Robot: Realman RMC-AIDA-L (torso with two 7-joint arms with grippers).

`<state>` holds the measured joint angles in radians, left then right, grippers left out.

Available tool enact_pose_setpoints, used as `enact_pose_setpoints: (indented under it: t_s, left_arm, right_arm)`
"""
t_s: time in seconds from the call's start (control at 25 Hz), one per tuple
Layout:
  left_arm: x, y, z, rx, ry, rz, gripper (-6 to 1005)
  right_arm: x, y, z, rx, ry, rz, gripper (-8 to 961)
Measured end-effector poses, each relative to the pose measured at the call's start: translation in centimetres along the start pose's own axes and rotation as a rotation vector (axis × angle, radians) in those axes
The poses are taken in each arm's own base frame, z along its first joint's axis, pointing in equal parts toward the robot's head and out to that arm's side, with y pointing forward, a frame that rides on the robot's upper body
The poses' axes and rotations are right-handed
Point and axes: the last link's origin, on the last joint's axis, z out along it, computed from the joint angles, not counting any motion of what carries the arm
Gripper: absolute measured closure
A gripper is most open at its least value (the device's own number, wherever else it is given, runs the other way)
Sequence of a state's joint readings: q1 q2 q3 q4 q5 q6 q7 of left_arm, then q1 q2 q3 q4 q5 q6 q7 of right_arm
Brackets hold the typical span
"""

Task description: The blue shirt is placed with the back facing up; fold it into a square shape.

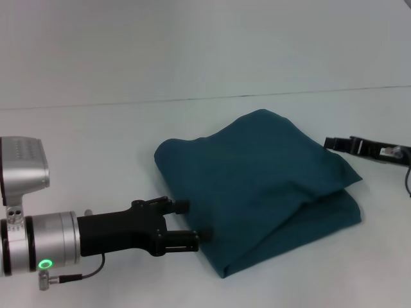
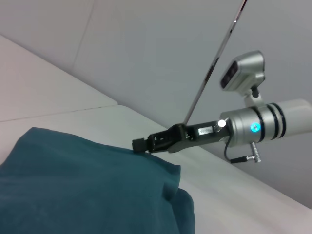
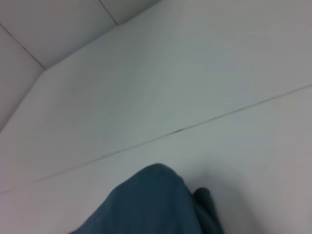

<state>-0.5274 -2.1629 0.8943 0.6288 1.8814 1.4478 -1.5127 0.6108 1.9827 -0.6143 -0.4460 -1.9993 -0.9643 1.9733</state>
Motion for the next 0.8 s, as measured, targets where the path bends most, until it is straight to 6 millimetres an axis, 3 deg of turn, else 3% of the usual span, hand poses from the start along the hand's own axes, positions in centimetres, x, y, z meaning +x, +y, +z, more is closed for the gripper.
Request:
enact_pose_setpoints:
  t_s: [0.08,0.64,0.8]
  left_arm:
    - [-0.1,0.0,0.0,0.003,-0.001,0.000,95]
    - [-0.4,-0.1,0.0,0.013,-0.005,-0.004,94]
    - [-0.4,-0.1,0.0,0.014,-0.006,-0.004,94]
  right_arm:
    - [-0.5,-0.3,-0.5,-0.006,-0.003,0.022,750]
    - [-0.7,-0.6,-2.3,-0.016,0.198,0.178,290]
    - [-0.4,-0.4,-2.4,-0.034,0.215,0.186,240]
